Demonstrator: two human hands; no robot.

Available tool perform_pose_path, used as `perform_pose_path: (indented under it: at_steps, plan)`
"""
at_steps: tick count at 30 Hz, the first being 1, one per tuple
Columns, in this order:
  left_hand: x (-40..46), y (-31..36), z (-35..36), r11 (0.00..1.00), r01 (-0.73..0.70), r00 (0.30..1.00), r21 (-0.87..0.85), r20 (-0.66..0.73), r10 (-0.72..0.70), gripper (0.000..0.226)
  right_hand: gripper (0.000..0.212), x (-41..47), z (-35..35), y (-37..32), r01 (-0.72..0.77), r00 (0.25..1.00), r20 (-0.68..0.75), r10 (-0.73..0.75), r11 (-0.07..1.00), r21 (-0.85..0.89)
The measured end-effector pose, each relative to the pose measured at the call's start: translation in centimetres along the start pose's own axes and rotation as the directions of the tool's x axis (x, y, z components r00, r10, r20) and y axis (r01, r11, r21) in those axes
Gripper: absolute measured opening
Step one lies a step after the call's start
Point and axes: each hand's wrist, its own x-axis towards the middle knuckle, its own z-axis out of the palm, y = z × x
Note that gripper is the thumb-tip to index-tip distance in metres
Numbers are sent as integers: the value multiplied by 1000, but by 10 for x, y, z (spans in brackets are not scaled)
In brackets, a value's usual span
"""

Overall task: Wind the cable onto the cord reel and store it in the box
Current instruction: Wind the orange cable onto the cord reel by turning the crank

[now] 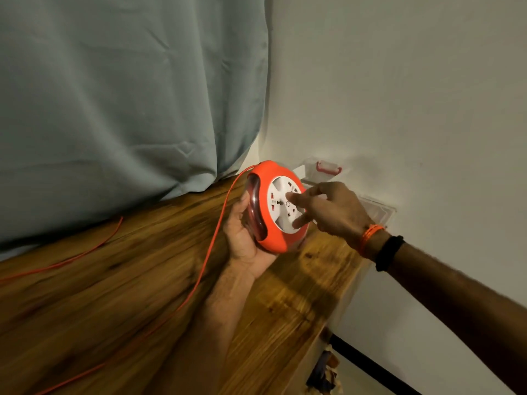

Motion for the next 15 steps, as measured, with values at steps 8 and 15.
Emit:
perform_pose_path:
  at_steps: [8, 15]
  plan:
    - [-1, 4, -2, 1000, 18, 999, 16, 33, -19, 89, 57, -7, -4, 3, 532, 818, 107, -565, 673, -513]
    - [-1, 3, 0, 999, 35, 996, -4, 78, -35, 104, 64, 15, 4, 8, 579, 766, 183, -616, 537, -614]
